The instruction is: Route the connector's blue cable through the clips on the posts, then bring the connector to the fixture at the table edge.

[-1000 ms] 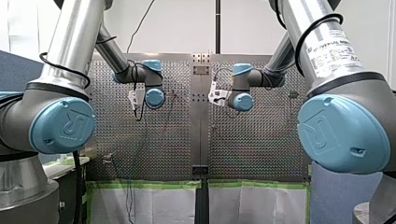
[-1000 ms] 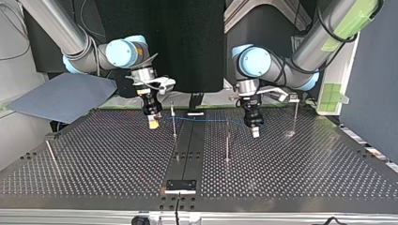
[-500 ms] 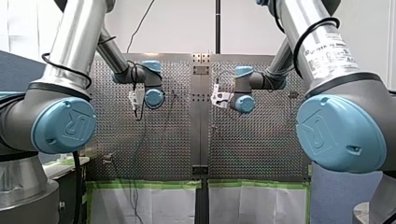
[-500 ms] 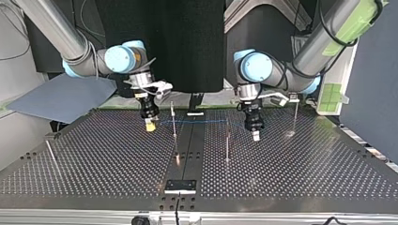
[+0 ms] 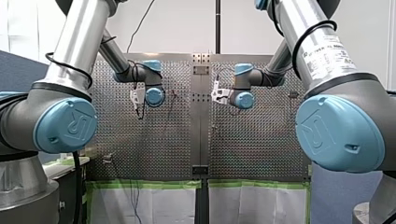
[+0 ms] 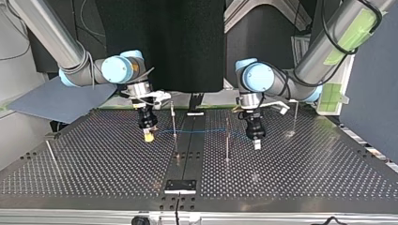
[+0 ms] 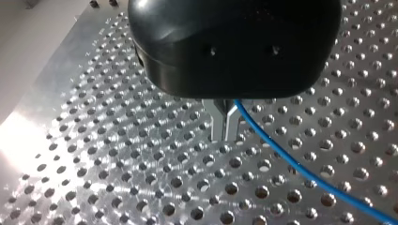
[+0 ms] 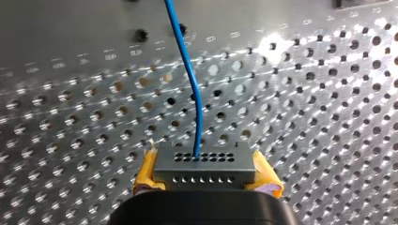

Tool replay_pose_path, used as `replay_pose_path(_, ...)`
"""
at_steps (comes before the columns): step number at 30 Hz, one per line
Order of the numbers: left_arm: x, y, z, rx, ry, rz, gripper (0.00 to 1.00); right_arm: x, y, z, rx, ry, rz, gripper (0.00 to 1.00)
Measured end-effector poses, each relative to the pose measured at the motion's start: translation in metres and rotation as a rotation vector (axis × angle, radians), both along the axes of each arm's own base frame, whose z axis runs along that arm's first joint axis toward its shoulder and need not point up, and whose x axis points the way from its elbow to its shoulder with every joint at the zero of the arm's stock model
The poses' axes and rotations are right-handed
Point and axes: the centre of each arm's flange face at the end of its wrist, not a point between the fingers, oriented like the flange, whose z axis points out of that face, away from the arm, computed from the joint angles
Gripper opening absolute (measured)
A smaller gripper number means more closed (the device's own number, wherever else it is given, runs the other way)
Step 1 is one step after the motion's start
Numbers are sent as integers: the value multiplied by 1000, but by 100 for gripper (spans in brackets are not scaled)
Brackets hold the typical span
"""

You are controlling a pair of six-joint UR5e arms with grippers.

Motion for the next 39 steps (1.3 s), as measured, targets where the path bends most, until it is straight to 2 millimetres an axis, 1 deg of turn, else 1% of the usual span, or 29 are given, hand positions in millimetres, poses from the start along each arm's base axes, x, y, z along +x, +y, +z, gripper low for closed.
replay_pose_path(3,5,2,-4,-1,5,-5,0,2,-6,5,-8,-3,3,0)
replay_pose_path(8,15,3,-14,4,27,-18,0,3,-14,7,-12,-4,4,0)
replay_pose_path(10,17,3,-15,3,28,-18,0,3,-17,9,-14,-5,6,0)
replay_pose_path(21,33,14,-2,-15,1,-14,0,9,-31,14,-17,-4,13,0)
replay_pose_path(39,38,19,-2,-16,2,-23,0,2,-45,19,-24,-13,-1,0)
